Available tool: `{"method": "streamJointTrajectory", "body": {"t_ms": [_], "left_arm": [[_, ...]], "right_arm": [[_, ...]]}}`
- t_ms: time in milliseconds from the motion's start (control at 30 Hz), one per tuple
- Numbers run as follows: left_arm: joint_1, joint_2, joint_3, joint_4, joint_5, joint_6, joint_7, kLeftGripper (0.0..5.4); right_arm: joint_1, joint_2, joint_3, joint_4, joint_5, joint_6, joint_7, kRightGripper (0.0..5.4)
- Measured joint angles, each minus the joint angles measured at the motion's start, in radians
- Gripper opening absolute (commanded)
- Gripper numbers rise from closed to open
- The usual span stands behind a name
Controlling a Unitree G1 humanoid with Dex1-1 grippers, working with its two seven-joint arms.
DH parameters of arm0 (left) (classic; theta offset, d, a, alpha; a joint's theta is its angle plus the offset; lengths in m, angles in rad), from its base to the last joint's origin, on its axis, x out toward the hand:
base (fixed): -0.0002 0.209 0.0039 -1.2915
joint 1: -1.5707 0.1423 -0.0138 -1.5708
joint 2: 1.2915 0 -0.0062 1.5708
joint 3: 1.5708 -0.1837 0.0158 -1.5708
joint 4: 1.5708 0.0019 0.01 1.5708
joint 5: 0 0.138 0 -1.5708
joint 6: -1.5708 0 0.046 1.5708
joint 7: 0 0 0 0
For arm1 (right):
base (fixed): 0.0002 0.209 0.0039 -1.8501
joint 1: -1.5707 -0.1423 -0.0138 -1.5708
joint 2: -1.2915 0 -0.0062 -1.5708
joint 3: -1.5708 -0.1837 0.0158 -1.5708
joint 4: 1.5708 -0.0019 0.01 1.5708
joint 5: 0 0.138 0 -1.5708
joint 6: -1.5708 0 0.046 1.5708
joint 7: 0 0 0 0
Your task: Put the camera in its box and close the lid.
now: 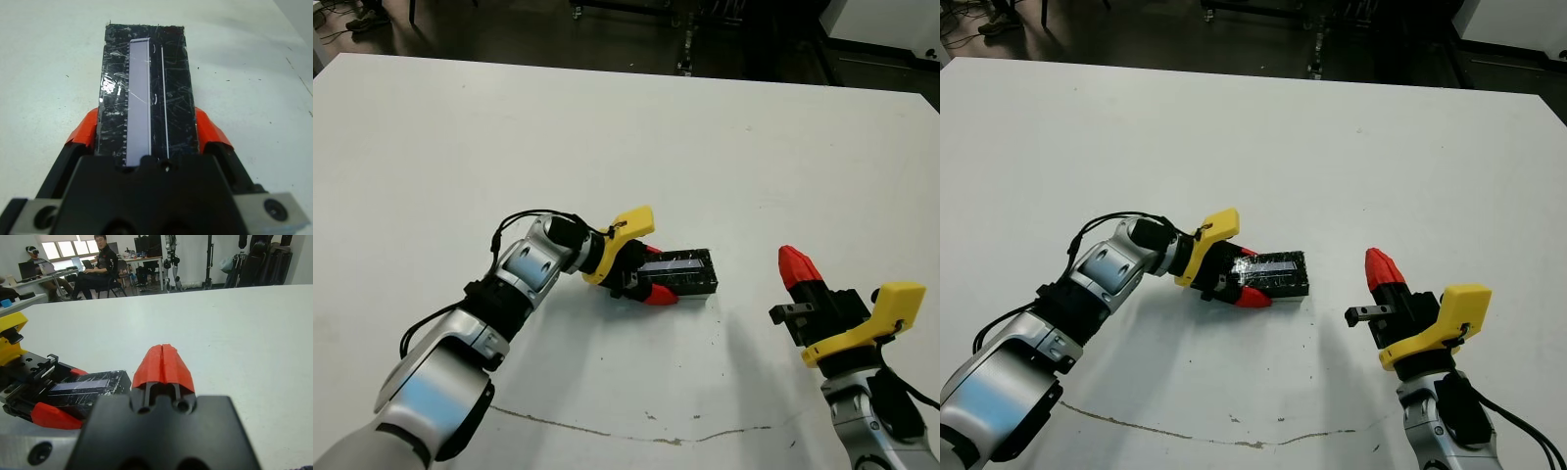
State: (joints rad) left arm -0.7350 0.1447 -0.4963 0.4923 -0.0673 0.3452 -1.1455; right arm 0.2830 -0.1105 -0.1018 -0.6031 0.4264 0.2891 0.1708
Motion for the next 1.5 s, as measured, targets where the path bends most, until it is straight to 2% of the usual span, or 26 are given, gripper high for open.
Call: {"method": "streamJointTrajectory", "body": {"t_ms": [200, 333, 600, 1100, 1233, 1500], "left_arm": [[0.06, 0.016, -0.03, -0.134, 0.078, -0.038, 0.096, 4.18], [0.069, 0.02, -0.033, -0.167, 0.087, -0.022, 0.113, 4.53], [0.096, 0.03, -0.039, -0.174, 0.098, -0.089, 0.154, 5.39], [0.113, 0.056, -0.022, -0.148, 0.078, -0.136, 0.175, 5.39], [0.142, 0.069, 0.007, -0.148, 0.043, -0.142, 0.174, 5.39], [0.224, 0.176, 0.082, -0.264, -0.009, -0.08, 0.159, 5.39]], "right_arm": [[0.001, 0.0, 0.001, -0.001, -0.001, 0.0, 0.0, 0.0], [0.001, 0.0, 0.001, -0.001, -0.001, 0.0, 0.0, 0.0], [0.002, 0.0, 0.002, -0.002, 0.001, 0.0, 0.0, 0.0], [0.002, 0.0, 0.002, -0.004, 0.012, 0.009, 0.0, 0.0], [0.001, 0.0, 0.003, -0.004, 0.011, 0.01, 0.001, 0.0], [-0.003, -0.002, 0.004, -0.004, 0.01, 0.01, 0.003, 0.0]]}}
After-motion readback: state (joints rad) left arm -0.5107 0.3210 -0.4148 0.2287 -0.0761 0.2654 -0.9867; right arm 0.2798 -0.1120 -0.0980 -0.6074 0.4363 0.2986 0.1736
